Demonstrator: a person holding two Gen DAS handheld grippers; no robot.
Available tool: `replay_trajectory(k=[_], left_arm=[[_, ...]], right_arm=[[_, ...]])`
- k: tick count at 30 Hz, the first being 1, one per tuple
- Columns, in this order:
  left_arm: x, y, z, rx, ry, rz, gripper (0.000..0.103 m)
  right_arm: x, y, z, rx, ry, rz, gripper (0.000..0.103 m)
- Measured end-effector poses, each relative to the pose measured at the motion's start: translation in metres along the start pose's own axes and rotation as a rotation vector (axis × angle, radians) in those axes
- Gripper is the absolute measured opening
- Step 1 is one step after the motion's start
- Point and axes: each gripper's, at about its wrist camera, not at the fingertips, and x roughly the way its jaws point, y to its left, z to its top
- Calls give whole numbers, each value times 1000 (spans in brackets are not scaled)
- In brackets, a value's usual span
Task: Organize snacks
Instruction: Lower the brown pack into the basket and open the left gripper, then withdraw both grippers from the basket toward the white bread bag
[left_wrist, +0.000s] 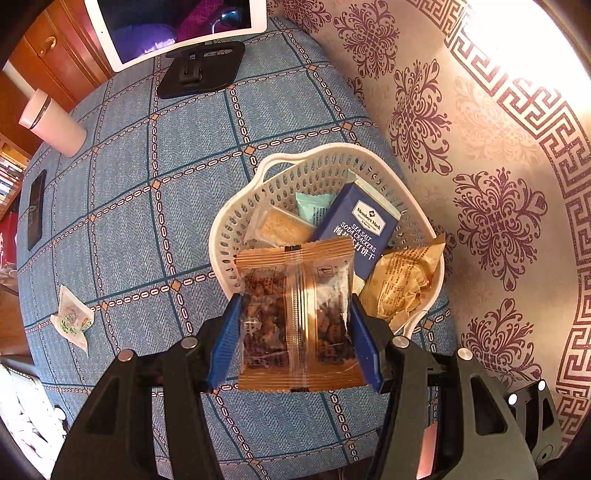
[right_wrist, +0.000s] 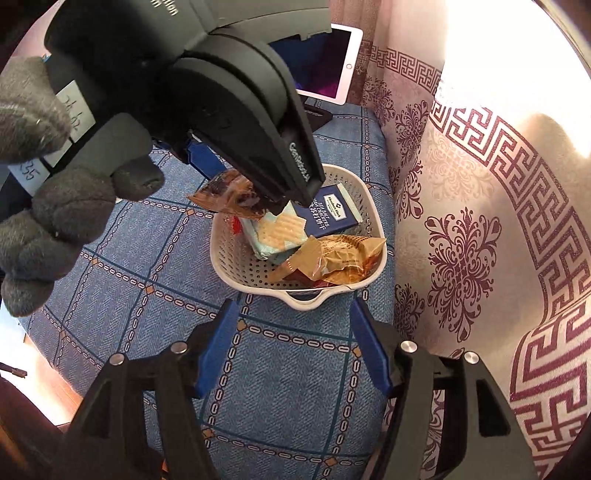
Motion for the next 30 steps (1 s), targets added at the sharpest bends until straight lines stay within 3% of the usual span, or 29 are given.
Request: replay_trajectory(k=[7, 9, 14, 22, 30], left_arm=[[-9, -4, -4, -25, 27, 11, 62], [-14, -6, -5, -28, 23, 16, 73], [-28, -4, -3, -50, 1, 29, 83], [-42, 12, -2, -96, -29, 37, 83], [-46, 54, -15, -215, -39, 89, 83]], right_arm=[[-3, -5, -1, 39, -6, 34, 64], [-5, -4, -2, 43, -14, 47, 65], [-8, -4, -3, 47, -22, 45, 65], [-10, 2, -1, 38, -33, 45, 65], [-19, 11, 4, 22, -64, 51, 66]])
